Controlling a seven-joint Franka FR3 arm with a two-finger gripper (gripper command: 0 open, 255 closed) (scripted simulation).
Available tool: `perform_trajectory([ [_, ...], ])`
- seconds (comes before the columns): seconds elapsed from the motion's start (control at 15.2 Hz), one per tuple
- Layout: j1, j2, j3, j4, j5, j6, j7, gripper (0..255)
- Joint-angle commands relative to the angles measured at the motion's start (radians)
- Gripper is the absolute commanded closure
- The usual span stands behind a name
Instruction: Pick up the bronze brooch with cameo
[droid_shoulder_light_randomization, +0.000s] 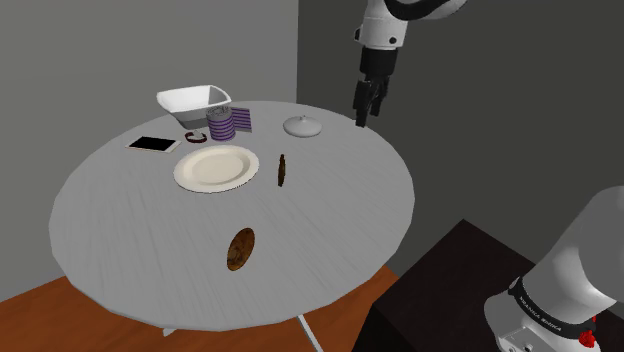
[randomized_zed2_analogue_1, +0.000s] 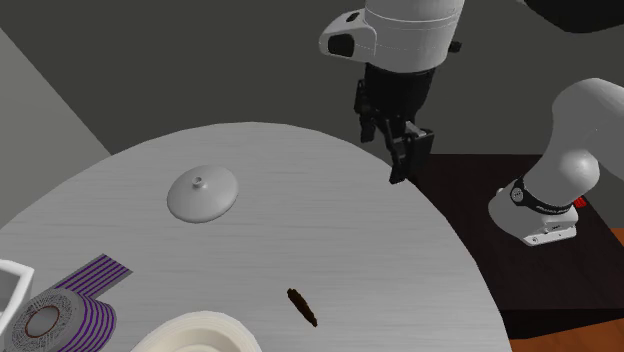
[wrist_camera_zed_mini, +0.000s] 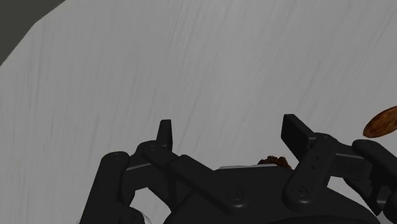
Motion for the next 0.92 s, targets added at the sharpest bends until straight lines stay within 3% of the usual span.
perform_trajectory([
  [0.0,0.018,0.083,0.022,0.061,-0.008,0.008,0.002,0],
  [0.86,0.143,0.611,0.103,0.595,-0.120,-0.092,-0.029,0],
])
